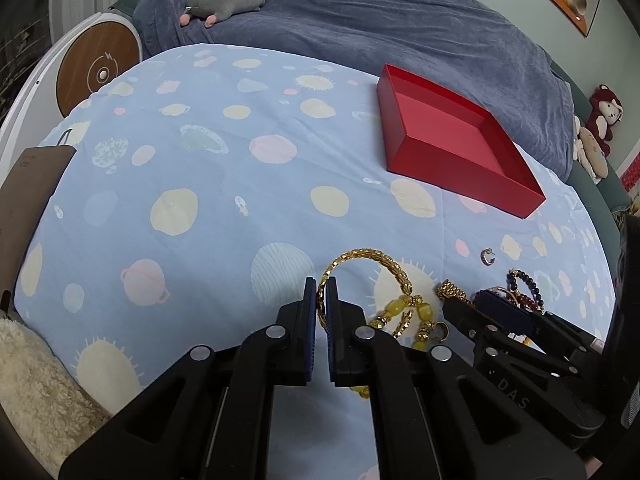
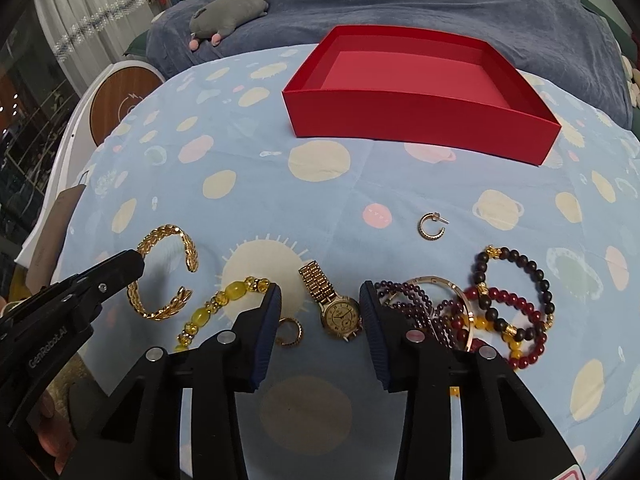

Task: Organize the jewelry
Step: 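Carry the cuff and watch into the red box and open both tools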

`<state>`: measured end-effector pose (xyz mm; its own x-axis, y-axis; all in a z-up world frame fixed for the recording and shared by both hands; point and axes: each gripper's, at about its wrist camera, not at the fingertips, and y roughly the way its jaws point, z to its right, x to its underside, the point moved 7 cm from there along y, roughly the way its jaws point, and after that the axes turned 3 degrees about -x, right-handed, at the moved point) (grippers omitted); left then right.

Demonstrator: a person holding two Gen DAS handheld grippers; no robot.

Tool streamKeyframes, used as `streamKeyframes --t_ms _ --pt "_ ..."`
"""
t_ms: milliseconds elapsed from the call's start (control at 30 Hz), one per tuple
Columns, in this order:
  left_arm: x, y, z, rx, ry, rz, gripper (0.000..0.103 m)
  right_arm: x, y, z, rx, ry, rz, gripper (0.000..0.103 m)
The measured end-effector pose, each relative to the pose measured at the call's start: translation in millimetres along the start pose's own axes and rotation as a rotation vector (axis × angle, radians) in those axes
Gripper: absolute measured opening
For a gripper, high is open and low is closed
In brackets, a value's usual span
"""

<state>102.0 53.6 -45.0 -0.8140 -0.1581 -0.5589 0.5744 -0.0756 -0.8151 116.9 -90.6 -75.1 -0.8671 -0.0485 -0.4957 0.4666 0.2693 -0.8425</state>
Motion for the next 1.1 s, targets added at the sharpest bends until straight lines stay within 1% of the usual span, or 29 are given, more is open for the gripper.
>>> streamKeyframes --t_ms 67,133,200,300,400,533,733,900,1000,1100 --pt "-0.5 1.4 -0.2 0.001 -0.003 -0.002 0.005 0.9 3.8 2.2 0.004 -0.004 -0.008 0.032" --pt "-0.2 2.9 -0.2 0.001 -0.004 -0.006 0.005 3.5 7.2 5.7 0.006 0.0 -0.025 0.02" --pt "0.5 4.1 0.9 0.001 -0.002 -0.009 0.005 5.8 7.2 7.7 0.001 0.001 -0.02 0.018" --pt "1.2 4.7 4.1 0.002 0.004 -0.011 0.005 6.9 6.1 7.6 -0.002 -0.009 -0.021 0.017" --pt "1.8 2.5 7.6 0.006 0.01 -0.012 0.005 7.8 0.0 10.8 -0.015 0.018 -0.014 0.017" --pt "-1.8 -3.3 15.4 0.016 0.025 0.0 0.005 9.2 -18.9 15.4 -0.033 0.055 0.017 0.017" --pt "-15.3 -12.7 38.6 0.048 0.056 0.015 0.005 3.2 -47.8 30.4 -0.031 0.094 0.067 0.017" --pt "-38.7 -16.8 65.1 0.082 0.091 0.033 0.004 -20.6 -71.3 54.4 -0.015 0.132 0.125 0.017" --pt "-61.0 -14.0 82.3 0.103 0.11 0.05 0.005 -46.9 -80.6 73.0 0.003 0.138 0.164 0.017" --pt "-93.3 -5.2 102.3 0.132 0.124 0.074 0.005 -80.6 -82.1 94.9 0.017 0.15 0.197 0.017"
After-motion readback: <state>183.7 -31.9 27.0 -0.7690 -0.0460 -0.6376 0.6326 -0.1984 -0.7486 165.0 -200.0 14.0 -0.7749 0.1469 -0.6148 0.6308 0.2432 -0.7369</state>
